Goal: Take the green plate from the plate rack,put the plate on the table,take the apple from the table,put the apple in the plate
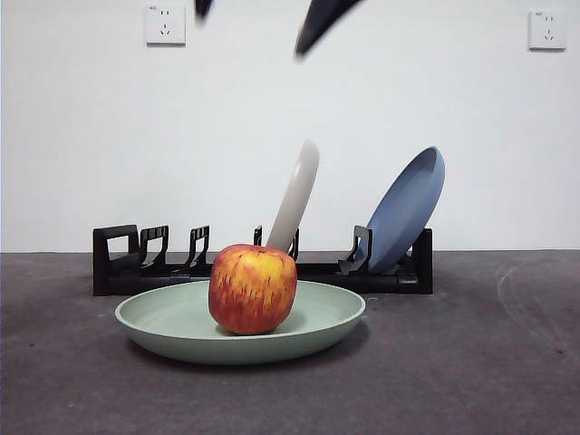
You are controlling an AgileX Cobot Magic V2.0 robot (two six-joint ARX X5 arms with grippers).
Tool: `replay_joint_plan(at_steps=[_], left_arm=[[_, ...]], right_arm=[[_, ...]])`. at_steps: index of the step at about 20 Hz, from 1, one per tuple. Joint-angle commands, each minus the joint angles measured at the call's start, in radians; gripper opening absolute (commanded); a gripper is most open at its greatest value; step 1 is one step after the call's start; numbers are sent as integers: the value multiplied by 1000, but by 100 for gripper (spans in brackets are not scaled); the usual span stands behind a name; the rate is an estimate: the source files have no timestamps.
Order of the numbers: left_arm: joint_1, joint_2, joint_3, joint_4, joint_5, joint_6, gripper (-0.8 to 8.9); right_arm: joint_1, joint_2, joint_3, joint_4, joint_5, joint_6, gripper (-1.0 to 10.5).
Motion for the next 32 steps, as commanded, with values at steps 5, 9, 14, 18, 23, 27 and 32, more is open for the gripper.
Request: replay_joint_plan(at_steps=[5, 9, 14, 18, 23, 27, 32], left_arm=[[0, 16, -6, 82, -52, 14, 314], [-6, 35, -6, 144, -48, 58, 314], [-9, 73, -6, 192, -48, 78, 314], [-9, 94, -10, 194, -48, 77, 314], [-12, 92, -115, 226, -47, 38, 314], [-55, 92, -281, 404, 3, 20, 314], [-108, 100, -385, 578, 30, 26, 228]], right_arm=[[2, -196, -15, -71, 4, -29, 626], [3, -336, -56, -102, 4, -26, 626], [3, -593, -245, -72, 8, 10, 626], [3, -824, -489, 5, 19, 93, 626], [3, -1012, -821, 149, 14, 200, 626], [3, -1002, -1004, 288, -30, 205, 625], [3, -889, -1108, 491, -64, 201, 149]])
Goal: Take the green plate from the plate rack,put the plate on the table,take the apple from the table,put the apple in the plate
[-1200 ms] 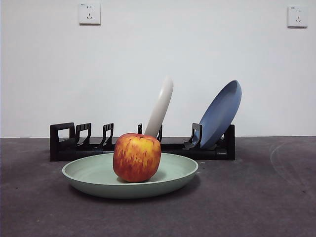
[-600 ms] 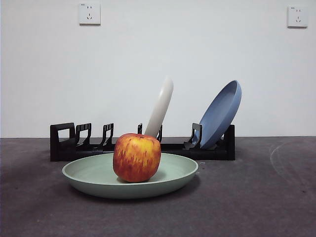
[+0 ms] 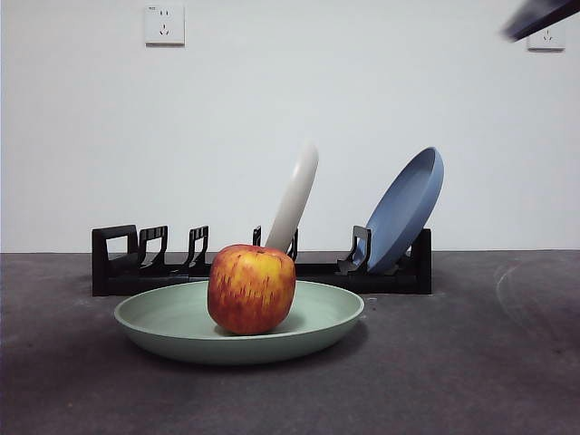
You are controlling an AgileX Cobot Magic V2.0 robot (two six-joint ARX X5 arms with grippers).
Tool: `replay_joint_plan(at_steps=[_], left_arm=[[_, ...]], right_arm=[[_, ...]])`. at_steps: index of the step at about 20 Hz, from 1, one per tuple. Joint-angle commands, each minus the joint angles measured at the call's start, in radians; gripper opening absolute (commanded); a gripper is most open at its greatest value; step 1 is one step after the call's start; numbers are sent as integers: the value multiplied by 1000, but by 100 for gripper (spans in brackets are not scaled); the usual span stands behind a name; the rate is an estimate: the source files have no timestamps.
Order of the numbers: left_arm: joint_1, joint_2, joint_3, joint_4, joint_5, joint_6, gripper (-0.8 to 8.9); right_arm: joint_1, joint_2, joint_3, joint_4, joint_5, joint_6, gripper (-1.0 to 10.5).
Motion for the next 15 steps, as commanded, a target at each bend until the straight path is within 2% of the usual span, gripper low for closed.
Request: replay_joint_plan(at_steps=[1, 2, 12, 14, 15], left_arm=[[-12, 6, -7, 21, -7, 8, -5], [-14, 6, -7, 21, -19, 21, -15], [-18, 8, -7, 18, -14, 23, -8], [-18, 8, -7, 3, 26, 2, 0], [-18, 10, -7, -9, 20, 3, 0]], right_arm=[[1, 43, -16, 50, -3, 3, -40], [1, 68, -16, 63, -3, 1, -12], [1, 112, -16, 66, -3, 1, -11], [1, 112, -15, 42, -3, 36, -10], [1, 113, -15, 29, 2, 31, 2]])
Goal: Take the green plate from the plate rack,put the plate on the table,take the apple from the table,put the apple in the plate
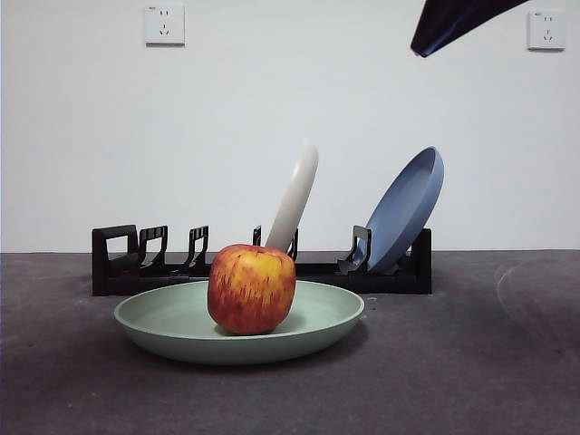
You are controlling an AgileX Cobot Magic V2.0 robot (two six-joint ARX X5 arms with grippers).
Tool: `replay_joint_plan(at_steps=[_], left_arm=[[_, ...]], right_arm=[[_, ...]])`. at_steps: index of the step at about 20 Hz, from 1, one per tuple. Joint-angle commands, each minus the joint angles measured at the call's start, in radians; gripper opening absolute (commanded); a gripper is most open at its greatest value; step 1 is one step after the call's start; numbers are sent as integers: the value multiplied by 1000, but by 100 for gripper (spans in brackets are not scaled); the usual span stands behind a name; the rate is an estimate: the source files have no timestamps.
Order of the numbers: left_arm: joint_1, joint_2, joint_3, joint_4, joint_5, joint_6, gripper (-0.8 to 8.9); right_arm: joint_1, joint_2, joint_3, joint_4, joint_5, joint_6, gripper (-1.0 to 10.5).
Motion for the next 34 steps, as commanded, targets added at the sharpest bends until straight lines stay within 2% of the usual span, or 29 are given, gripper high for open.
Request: replay_joint_plan(at_steps=[1, 5, 11, 12, 13, 15, 18, 20, 22, 26, 29, 32, 34], left_arm=[[-4, 3, -7, -18, 0, -6, 0], [-4, 8, -6, -18, 1, -6, 0], [21, -34, -6, -23, 0, -6, 0], [69, -63, -6, -7, -2, 24, 0], [143, -90, -6, 5, 32, 8, 0], [339, -134, -12, 39, 103, -47, 0], [659, -212, -66, 78, 217, -30, 0], [841, -291, -157, 123, 334, -29, 0], [952, -399, -308, 282, 391, -11, 0], [1028, -571, -595, 708, 446, 28, 0], [1041, -611, -739, 966, 446, 127, 0], [1041, -611, -800, 1027, 411, 200, 0], [1041, -611, -807, 944, 365, 215, 0]], right_arm=[[0, 0, -9, -13, 16, 18, 1], [0, 1, -9, -12, 122, 18, 1], [0, 1, -9, -11, 200, 18, 1], [0, 1, -9, -12, 200, 18, 1], [0, 1, -9, -13, 200, 18, 1], [0, 0, -9, -12, 200, 18, 1], [0, 2, -9, -12, 199, 18, 1], [0, 2, -9, -12, 200, 18, 1], [0, 2, -9, -12, 200, 18, 1], [0, 2, -9, -12, 200, 18, 1], [0, 2, -9, -11, 200, 18, 1], [0, 2, -9, -12, 200, 18, 1], [0, 2, -9, -12, 200, 18, 1]])
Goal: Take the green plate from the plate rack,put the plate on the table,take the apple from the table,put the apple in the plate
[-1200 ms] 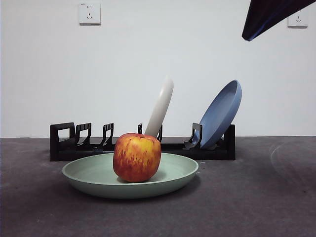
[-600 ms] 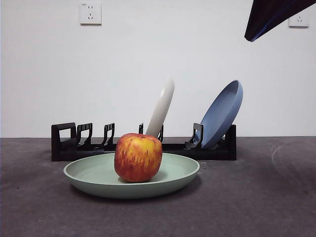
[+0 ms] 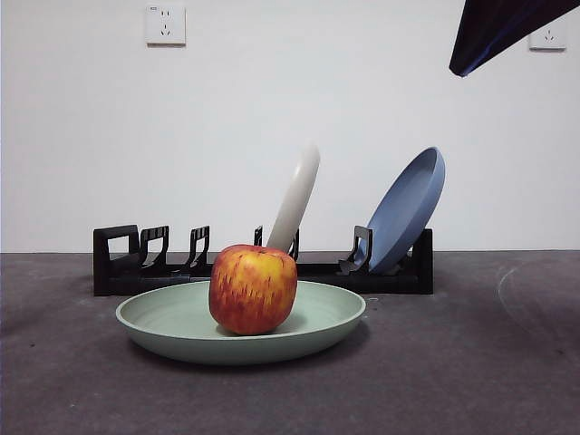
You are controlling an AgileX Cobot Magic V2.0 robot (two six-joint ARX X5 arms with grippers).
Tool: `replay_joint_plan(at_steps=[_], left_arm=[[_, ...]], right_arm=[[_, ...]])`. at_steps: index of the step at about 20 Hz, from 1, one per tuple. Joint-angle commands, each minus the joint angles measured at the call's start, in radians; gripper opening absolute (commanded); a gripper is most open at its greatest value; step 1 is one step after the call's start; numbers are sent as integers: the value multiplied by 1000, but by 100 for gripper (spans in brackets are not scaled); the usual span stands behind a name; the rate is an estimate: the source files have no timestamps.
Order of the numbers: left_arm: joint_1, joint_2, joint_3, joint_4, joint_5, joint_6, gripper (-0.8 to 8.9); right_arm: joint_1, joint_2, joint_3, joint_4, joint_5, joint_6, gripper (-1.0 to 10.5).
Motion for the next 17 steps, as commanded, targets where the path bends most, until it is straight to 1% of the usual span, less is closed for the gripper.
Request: replay_joint_plan(at_steps=[1, 5, 7, 10, 17], left_arm=[[4, -3, -10, -100, -64, 51, 0], [4, -3, -10, -328, -130, 56, 0], [4, -3, -10, -453, -130, 56, 0], [4, -4, -9, -445, -100, 72, 0], [4, 0, -9, -444, -100, 72, 0]], right_arm=[[0, 2, -9, 7, 4, 10, 1], [0, 2, -9, 6, 4, 10, 1], [0, 2, -9, 6, 4, 10, 1], [0, 2, -9, 6, 4, 10, 1], [0, 2, -9, 6, 4, 10, 1]])
